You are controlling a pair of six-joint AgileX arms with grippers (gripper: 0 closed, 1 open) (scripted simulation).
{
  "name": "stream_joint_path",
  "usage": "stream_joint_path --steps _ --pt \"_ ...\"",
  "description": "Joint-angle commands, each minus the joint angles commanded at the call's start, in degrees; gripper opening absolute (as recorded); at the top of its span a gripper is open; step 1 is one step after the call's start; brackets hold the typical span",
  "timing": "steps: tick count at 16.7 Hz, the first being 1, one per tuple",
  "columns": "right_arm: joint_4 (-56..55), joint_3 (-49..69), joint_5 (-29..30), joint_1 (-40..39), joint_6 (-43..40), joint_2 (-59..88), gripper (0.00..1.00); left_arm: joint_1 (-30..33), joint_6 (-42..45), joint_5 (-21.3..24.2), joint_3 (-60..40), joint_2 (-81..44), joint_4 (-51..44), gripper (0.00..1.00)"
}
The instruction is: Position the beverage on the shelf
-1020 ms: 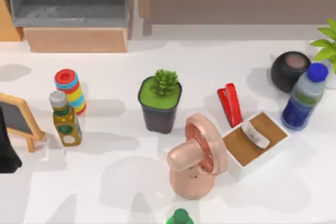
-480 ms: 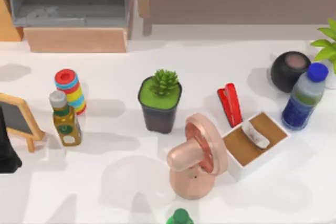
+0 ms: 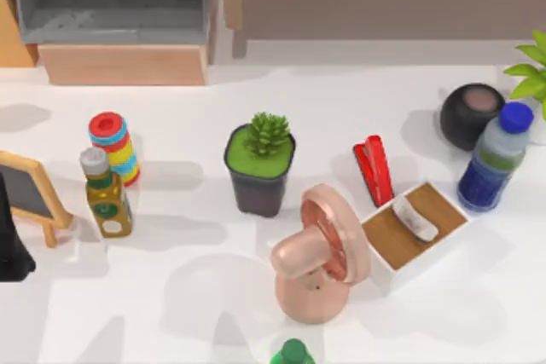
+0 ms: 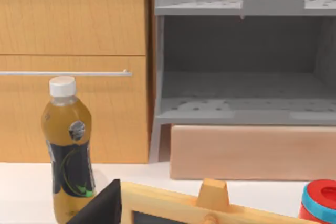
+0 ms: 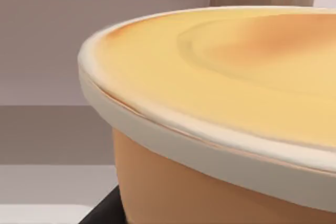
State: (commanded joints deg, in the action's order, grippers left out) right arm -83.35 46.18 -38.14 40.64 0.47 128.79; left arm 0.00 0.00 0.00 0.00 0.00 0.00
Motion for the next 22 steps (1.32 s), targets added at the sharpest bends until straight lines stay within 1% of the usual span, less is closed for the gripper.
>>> stream_joint_path --steps 3,5,8,11,17,22 --pt "-1.28 1.99 2.41 -0.92 -1.17 -2.19 0.0 0.0 0.0 0.0 0.0 0.0 0.0 1.0" --pt "-1.71 3.45 6.01 -2.38 -2.86 -4.32 0.0 0.0 0.0 0.0 0.0 0.0 0.0 1.0" --pt "-0.85 5.05 13.38 -5.88 -5.94 -8.21 0.0 0.0 0.0 0.0 0.0 0.0 0.0 1.0" --pt "2.1 5.92 22.03 -10.79 -8.96 -12.5 0.0 0.0 0.0 0.0 0.0 0.0 0.0 1.0" --pt "12.86 8.23 39.6 -23.98 -13.01 -19.03 0.0 0.0 0.0 0.0 0.0 0.0 0.0 1.0" --pt "25.75 13.38 52.09 -38.74 -12.24 -21.33 0.0 0.0 0.0 0.0 0.0 0.0 0.0 1.0"
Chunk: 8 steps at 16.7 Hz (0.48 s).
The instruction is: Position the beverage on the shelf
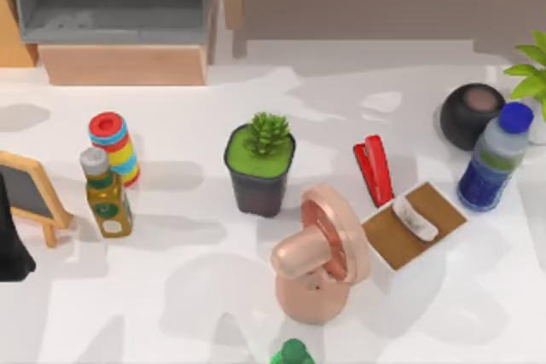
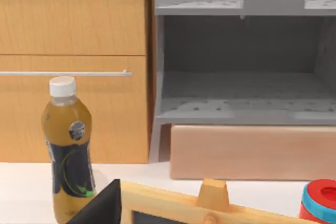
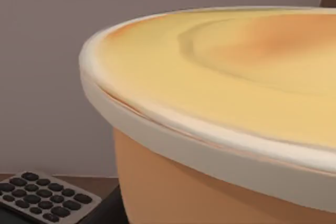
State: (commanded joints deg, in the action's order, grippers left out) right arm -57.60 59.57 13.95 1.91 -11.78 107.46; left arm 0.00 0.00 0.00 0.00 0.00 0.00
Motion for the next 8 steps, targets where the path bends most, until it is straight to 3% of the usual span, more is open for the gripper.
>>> stream_joint_path --steps 8 --pt "19.62 15.41 12.71 -22.21 7.46 3.97 0.0 0.0 0.0 0.0 0.0 0.0 0.0 1.0"
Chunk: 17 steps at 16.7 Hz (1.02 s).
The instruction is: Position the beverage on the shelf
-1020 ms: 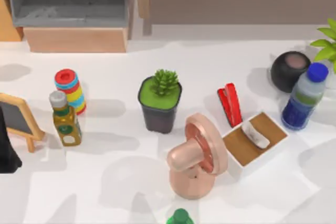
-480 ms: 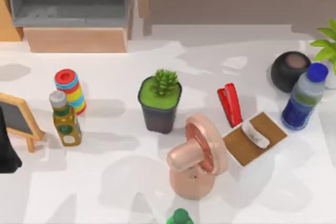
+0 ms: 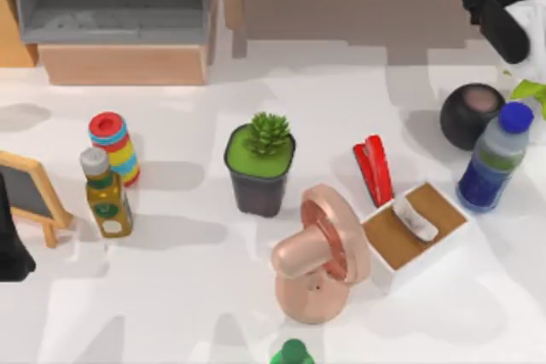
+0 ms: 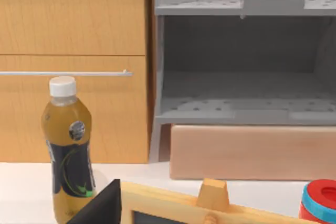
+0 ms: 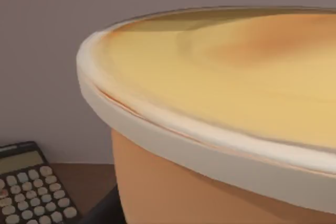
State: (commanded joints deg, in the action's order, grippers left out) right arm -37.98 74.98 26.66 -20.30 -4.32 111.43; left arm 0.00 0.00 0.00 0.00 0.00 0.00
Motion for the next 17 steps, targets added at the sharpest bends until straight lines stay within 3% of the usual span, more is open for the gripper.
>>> stream_joint_path --steps 6,17 --pt "7.66 7.96 3.19 -7.34 4.59 2.11 0.0 0.0 0.0 0.0 0.0 0.0 0.0 1.0" --pt "6.81 11.12 2.28 -6.33 4.61 6.03 0.0 0.0 0.0 0.0 0.0 0.0 0.0 1.0"
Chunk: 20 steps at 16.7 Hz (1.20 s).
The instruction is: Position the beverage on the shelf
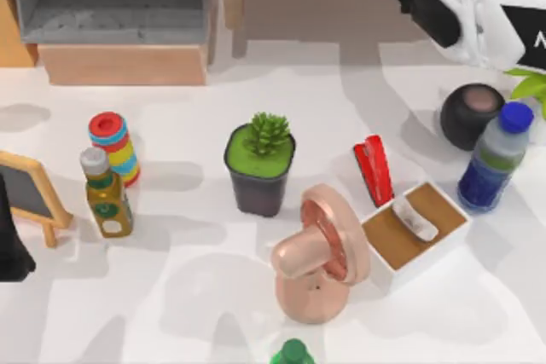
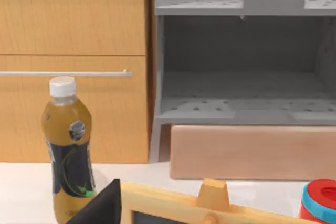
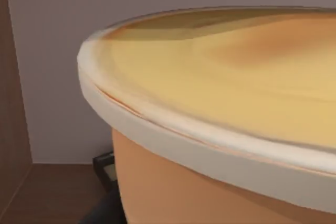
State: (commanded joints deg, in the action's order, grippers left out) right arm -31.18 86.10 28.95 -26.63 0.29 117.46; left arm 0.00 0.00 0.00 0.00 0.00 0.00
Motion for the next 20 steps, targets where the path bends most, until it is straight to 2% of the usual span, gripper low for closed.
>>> stream_joint_path --steps 11,20 --pt "-1.13 4.52 -1.32 1.32 -0.08 5.65 0.0 0.0 0.0 0.0 0.0 0.0 0.0 1.0" --pt "-1.13 4.52 -1.32 1.32 -0.08 5.65 0.68 0.0 0.0 0.0 0.0 0.0 0.0 1.0"
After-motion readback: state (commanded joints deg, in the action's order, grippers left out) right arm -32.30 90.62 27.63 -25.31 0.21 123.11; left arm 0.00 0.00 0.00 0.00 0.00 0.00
